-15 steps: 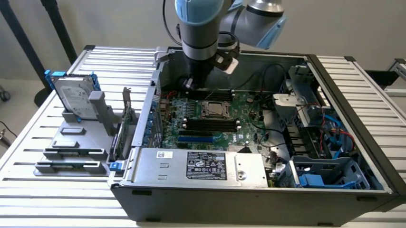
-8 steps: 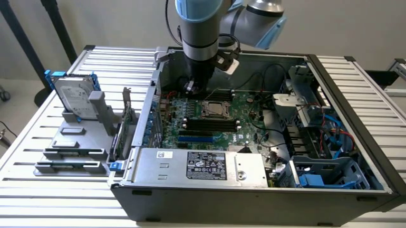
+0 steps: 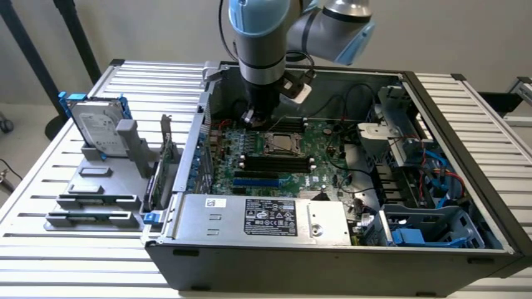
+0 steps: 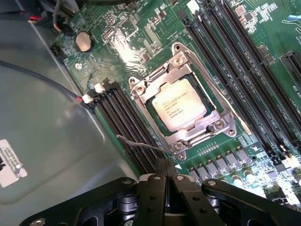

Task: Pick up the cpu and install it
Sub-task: 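Install the first cpu locking lever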

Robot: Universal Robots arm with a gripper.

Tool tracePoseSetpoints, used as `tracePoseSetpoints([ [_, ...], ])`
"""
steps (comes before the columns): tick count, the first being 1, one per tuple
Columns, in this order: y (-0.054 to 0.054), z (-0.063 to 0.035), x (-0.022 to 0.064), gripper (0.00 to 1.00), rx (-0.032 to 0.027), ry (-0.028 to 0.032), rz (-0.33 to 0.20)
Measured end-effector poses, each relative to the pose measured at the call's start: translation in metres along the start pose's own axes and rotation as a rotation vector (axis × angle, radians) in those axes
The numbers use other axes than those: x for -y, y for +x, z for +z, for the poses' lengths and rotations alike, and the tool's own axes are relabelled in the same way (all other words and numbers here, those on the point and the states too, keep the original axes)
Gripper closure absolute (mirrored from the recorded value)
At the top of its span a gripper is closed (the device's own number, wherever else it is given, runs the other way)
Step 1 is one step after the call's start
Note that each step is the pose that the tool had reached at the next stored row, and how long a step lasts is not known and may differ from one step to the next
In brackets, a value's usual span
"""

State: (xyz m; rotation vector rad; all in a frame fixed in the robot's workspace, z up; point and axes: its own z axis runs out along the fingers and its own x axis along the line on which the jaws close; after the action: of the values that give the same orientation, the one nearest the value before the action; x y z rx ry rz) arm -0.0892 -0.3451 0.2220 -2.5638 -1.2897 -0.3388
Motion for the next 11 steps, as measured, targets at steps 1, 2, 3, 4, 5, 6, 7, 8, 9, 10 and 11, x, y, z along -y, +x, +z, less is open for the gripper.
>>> tracePoseSetpoints([
  [1,0.0,0.0014,0.0,0.89,-0.0007,-0.0017,0.005],
  [2,0.0,0.0027,0.0,0.89,-0.0013,-0.0033,0.01],
  [3,0.0,0.004,0.0001,0.89,-0.0018,-0.0048,0.014],
  [4,0.0,0.0052,0.0002,0.89,-0.0024,-0.0063,0.018],
  [5,0.0,0.0066,0.0003,0.89,-0.003,-0.0077,0.023],
  [6,0.0,0.0078,0.0005,0.89,-0.0034,-0.0091,0.027],
  [7,0.0,0.009,0.0007,0.89,-0.0039,-0.0104,0.031],
  [8,0.0,0.0102,0.0009,0.89,-0.0044,-0.0117,0.035],
  [9,0.0,0.0114,0.0011,0.89,-0.0049,-0.0132,0.039],
  [10,0.0,0.0125,0.0014,0.89,-0.0052,-0.0146,0.043],
  [11,0.0,0.0136,0.0017,0.89,-0.0058,-0.016,0.048],
])
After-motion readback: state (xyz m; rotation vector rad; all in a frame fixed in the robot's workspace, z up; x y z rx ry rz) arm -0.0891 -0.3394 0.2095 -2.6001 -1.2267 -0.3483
